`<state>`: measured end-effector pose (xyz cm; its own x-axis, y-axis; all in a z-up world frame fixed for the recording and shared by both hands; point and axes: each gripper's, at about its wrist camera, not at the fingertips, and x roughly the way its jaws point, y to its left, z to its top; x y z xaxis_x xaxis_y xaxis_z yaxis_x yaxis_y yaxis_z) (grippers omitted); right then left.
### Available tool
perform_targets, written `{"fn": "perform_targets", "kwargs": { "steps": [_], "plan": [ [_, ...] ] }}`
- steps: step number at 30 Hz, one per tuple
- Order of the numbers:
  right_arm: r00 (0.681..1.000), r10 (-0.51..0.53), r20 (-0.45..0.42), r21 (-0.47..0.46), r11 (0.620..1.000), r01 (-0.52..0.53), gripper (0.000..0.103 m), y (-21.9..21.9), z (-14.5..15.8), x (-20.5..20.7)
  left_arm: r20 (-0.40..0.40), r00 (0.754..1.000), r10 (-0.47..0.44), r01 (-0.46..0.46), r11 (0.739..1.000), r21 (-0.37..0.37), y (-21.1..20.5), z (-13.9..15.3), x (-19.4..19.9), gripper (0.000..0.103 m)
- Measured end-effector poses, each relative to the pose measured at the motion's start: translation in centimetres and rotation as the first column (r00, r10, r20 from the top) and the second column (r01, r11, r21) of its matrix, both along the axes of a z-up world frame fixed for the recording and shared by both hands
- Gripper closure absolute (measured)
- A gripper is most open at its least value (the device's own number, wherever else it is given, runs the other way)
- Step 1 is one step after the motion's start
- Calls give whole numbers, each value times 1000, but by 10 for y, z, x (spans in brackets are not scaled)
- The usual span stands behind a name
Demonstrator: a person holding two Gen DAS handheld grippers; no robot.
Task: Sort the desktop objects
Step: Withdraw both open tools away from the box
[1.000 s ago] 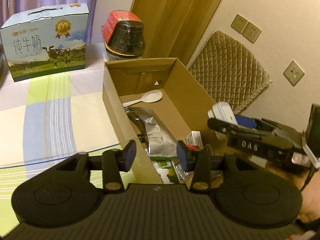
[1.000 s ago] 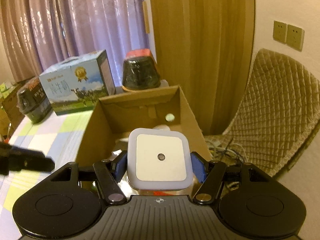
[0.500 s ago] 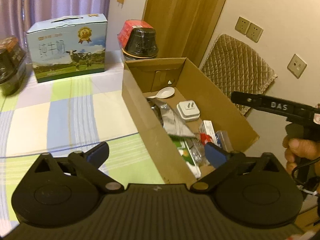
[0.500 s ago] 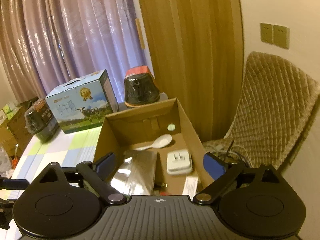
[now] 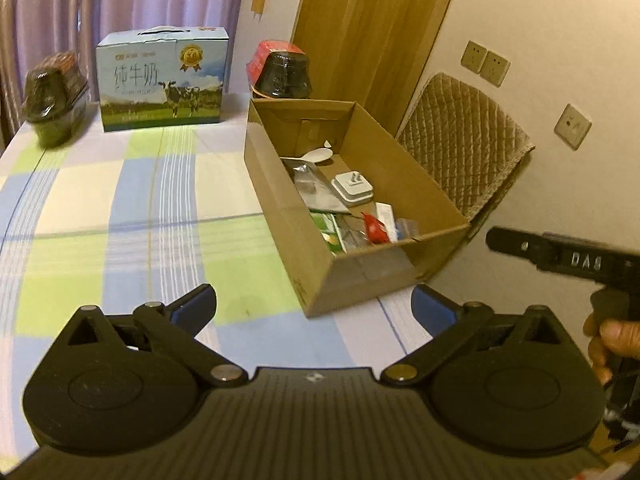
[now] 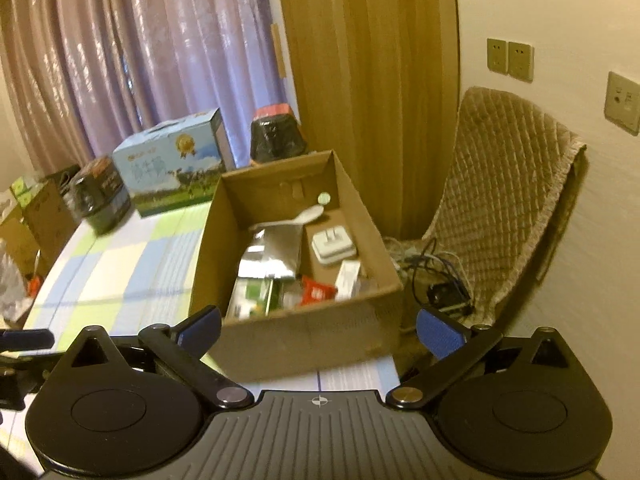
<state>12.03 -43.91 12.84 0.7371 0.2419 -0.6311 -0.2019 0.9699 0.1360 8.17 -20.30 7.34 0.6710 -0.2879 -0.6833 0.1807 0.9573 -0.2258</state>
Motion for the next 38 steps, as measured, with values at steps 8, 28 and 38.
{"fn": "perform_targets", "kwargs": {
  "steps": [8,28,38],
  "plan": [
    [1000,0,-8,-8,1000,0,2,-3,0,-54,3,999,35,-35,999,-6,-21,0,-40,1],
    [1000,3,5,-13,1000,-3,2,-3,11,-94,34,996,77,-79,994,75,-28,0,-65,1],
    [1000,9,7,-22,1000,-9,2,2,8,-94,64,994,89,-93,993,65,-20,-2,-67,1]
  ]
}}
